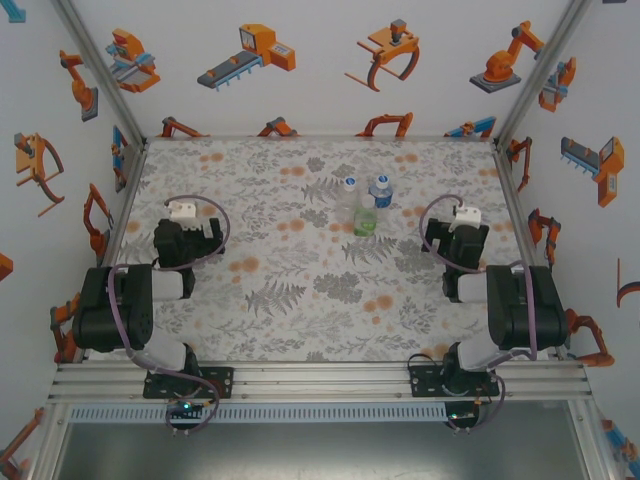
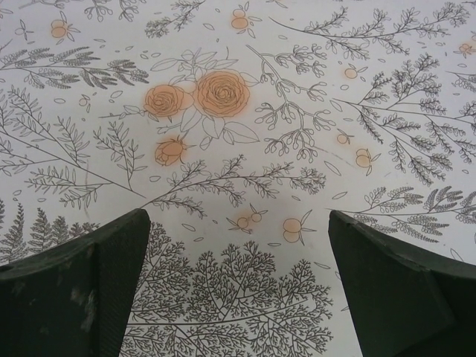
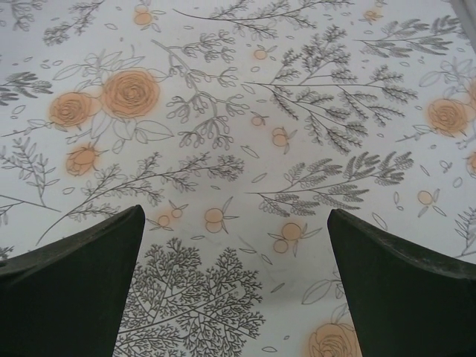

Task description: Screw on the bottle caps

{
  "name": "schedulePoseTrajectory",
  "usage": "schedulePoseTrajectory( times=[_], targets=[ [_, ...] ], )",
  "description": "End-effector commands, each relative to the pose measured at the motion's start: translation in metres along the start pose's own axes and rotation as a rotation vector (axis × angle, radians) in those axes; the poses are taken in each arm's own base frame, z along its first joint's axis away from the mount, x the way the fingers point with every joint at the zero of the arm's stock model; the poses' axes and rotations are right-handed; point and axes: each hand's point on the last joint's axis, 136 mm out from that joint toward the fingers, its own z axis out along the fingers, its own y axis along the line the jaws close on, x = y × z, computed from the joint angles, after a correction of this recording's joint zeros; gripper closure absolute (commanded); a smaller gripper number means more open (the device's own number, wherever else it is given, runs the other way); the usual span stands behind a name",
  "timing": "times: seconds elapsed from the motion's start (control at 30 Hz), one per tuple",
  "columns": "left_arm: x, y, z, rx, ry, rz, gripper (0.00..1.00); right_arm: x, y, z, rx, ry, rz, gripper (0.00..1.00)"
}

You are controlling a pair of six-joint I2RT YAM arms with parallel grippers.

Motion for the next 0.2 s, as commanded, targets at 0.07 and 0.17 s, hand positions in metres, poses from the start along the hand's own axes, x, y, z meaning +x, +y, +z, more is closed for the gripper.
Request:
schedulePoseTrajectory(
  times=[0.07, 0.17],
  targets=[
    [-0.0004, 0.0025, 0.0004, -0.007, 0.007, -0.026, 0.03, -0.0081, 0.0073, 0.0043, -0.047, -0.011, -0.011, 0.01],
    [-0.0006, 0.0026, 0.0006, -0.007, 0.008, -0.025, 0.03, -0.0062, 0.0053, 0.0028, -0.038, -0.009, -0.013, 0.01]
  ],
)
